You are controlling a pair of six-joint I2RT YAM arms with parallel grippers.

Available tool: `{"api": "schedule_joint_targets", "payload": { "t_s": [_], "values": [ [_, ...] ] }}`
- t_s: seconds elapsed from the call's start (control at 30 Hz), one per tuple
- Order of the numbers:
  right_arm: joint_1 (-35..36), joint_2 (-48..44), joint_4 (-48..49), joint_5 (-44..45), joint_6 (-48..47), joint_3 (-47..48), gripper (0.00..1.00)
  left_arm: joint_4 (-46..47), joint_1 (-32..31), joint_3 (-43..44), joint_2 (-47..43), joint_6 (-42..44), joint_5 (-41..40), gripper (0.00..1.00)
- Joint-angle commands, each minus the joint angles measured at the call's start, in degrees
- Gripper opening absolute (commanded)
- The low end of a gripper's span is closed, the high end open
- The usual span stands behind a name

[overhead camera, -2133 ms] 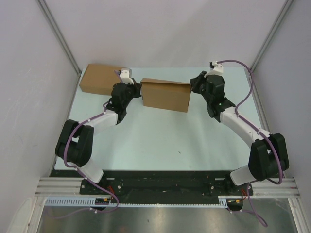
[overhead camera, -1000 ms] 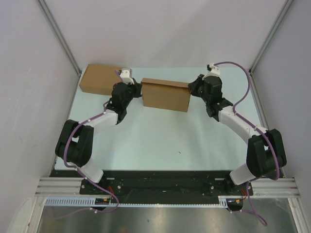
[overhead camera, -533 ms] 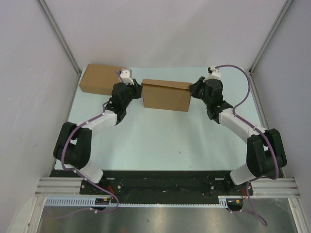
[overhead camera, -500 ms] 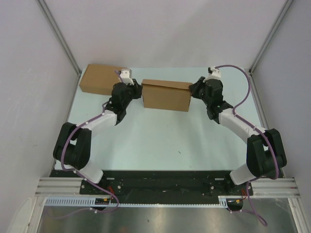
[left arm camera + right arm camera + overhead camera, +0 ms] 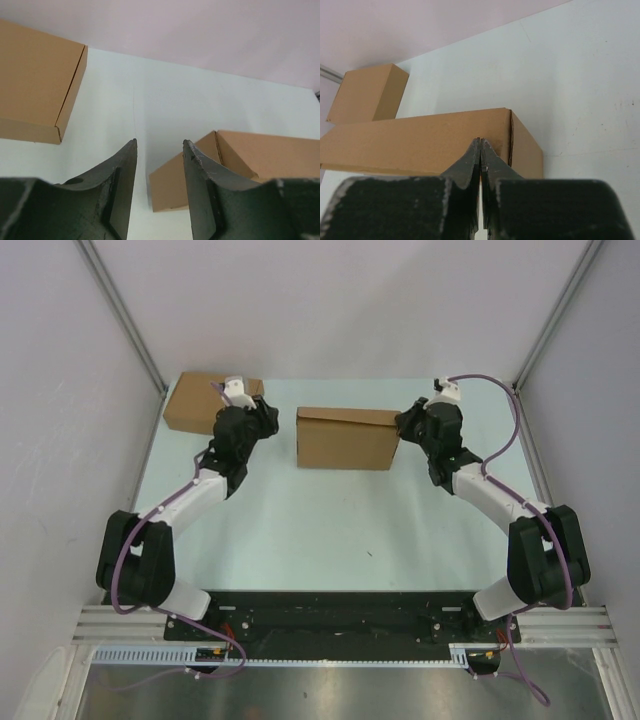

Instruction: Fold the paper box

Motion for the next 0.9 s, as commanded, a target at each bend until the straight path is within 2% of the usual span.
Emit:
{"api": "schedule_joint_targets", "payload": {
  "t_s": [0.0, 0.3, 0.57, 0.77, 0.87],
  "values": [
    [-0.46, 1.52, -8.35, 2.70, -2.17, -2.36, 0.00, 2.43, 0.68, 2.67, -0.42, -6.09, 0.56, 0.47],
    [1.38, 1.00, -8.96, 4.28, -3.66, -2.36, 0.00, 5.68, 1.47, 5.66, 4.67, -13.03, 8.03, 0.45],
    [3.05, -0.41, -8.52, 6.04, -4.63, -2.36, 0.00, 8.32, 1.56, 6.10, 5.82, -14.88, 13.56, 0.44],
    [3.67, -0.59, -8.35, 6.30, -4.63, -2.28, 0.00, 9.99, 1.47, 5.49, 5.91, -15.33, 18.48, 0.37],
    [3.85, -0.50, -8.35, 6.39, -4.72, -2.28, 0.00, 9.29, 1.56, 5.48, 6.08, -14.54, 20.67, 0.27]
  ]
}}
